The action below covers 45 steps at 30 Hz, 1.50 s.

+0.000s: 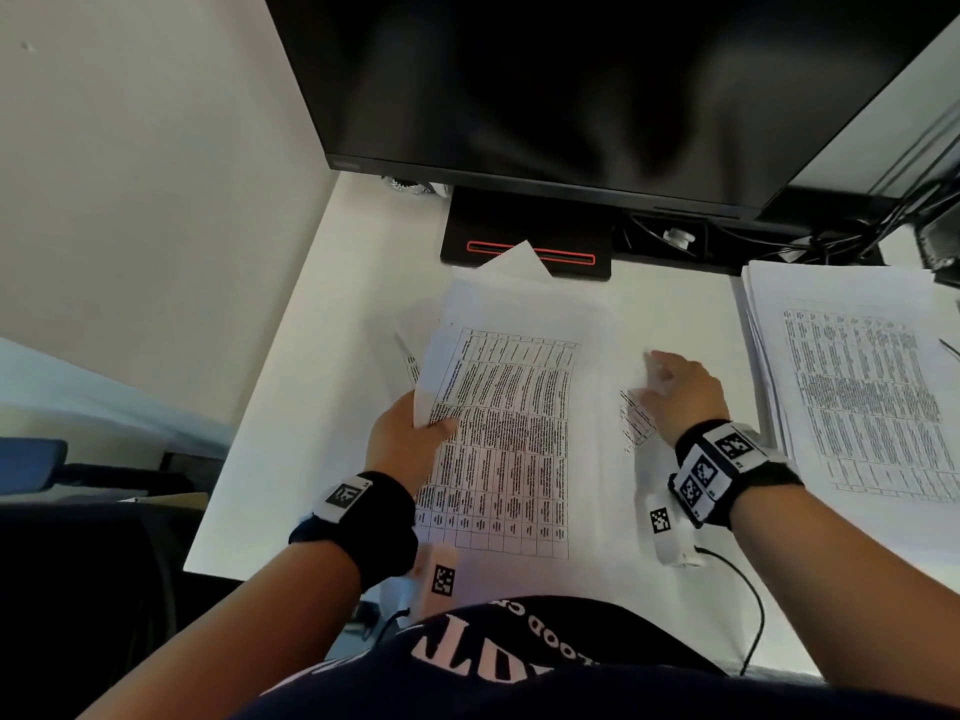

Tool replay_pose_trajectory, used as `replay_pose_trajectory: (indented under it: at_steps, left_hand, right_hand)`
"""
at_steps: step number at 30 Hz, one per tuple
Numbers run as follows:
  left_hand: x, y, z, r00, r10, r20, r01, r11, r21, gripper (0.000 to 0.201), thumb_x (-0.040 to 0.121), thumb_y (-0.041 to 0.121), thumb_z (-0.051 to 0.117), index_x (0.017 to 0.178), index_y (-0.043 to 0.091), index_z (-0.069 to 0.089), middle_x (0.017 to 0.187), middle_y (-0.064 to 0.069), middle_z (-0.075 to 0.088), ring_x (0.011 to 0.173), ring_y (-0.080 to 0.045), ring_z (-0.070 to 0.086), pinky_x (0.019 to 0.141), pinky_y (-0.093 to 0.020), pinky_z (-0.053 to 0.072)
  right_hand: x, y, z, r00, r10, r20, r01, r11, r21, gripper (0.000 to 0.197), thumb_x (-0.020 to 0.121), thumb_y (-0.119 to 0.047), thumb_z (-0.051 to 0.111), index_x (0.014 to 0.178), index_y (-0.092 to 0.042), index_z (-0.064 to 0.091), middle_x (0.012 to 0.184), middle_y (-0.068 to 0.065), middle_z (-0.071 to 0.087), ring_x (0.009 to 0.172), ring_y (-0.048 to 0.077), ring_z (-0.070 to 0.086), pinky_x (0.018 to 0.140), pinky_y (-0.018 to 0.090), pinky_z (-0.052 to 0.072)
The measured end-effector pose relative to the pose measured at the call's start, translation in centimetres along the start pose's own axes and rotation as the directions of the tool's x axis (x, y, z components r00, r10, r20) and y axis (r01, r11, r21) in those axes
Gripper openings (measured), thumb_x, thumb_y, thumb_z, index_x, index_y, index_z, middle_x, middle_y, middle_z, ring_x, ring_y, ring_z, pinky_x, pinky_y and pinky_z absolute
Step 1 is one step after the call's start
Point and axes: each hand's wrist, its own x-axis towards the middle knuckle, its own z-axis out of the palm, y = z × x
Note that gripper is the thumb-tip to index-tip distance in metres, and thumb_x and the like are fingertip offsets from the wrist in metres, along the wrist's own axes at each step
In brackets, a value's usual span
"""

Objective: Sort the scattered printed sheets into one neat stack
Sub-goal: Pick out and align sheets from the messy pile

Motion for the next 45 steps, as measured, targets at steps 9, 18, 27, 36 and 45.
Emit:
replay_pose_trajectory:
  at_steps: [9, 18, 27, 36, 45]
  left_hand:
    - [0.2, -0.4, -1.5, 0.966, -0.134, -0.222, 0.106, 0.986, -0.132, 0.024, 0.085, 0.017, 0.067, 0.108, 0.018, 0.060, 0.096, 0.000, 0.070, 0.090, -0.023, 0.066, 0.084, -0.036, 0.052]
    - [3.2, -5.2, -1.1, 0.935, -0.195, -0.297, 0.201, 0.980, -0.012, 0.054, 0.067, 0.025, 0.036, 0.117, 0.022, 0.057, 0.112, -0.010, 0.057, 0.100, -0.035, 0.059, 0.092, -0.051, 0.050]
    - [1.2, 0.0, -0.3, 0.975, -0.177, -0.132, 0.195, 0.972, 0.130, 0.037, 0.095, 0.002, 0.039, 0.132, -0.002, 0.038, 0.120, -0.023, 0.054, 0.107, -0.039, 0.055, 0.083, -0.035, 0.043]
    - [1.5, -0.2, -1.2, 0.977, -0.203, -0.072, 0.213, 0.956, 0.200, 0.044, 0.095, 0.000, 0.039, 0.138, 0.001, 0.032, 0.106, -0.014, 0.053, 0.089, -0.023, 0.048, 0.076, -0.030, 0.039]
    - [1.7, 0.9, -1.2, 0.983, -0.185, 0.020, 0.178, 0.967, 0.184, 0.050, 0.098, 0.016, 0.049, 0.141, 0.002, 0.028, 0.140, -0.016, 0.043, 0.120, -0.027, 0.046, 0.099, -0.037, 0.039]
  right_hand:
    - [-0.8, -1.3, 0.7, 0.970, -0.021, 0.243, 0.037, 0.997, -0.064, 0.014, 0.083, -0.015, 0.064, 0.072, -0.022, 0.061, 0.095, 0.001, 0.068, 0.092, 0.021, 0.062, 0.084, 0.030, 0.048]
    - [-1.5, -2.6, 1.7, 0.999, 0.005, 0.032, -0.013, 0.964, 0.265, 0.035, 0.088, -0.018, 0.058, 0.123, -0.015, 0.058, 0.123, 0.010, 0.059, 0.110, 0.027, 0.058, 0.097, 0.030, 0.043]
    - [-4.1, -4.7, 3.7, 0.944, -0.144, 0.297, 0.138, 0.990, 0.042, 0.025, 0.095, -0.017, 0.047, 0.092, 0.002, 0.063, 0.101, 0.013, 0.065, 0.104, 0.034, 0.059, 0.082, 0.030, 0.043]
    - [-2.5, -3.1, 1.7, 0.995, 0.056, 0.076, -0.060, 0.997, 0.052, 0.033, 0.092, -0.021, 0.052, 0.122, -0.010, 0.055, 0.128, 0.014, 0.052, 0.115, 0.030, 0.053, 0.098, 0.034, 0.042]
    - [-4.0, -3.5, 2.4, 0.956, -0.043, 0.290, 0.017, 0.996, 0.091, 0.027, 0.096, -0.029, 0.048, 0.112, -0.013, 0.063, 0.113, 0.005, 0.064, 0.106, 0.025, 0.058, 0.096, 0.031, 0.041]
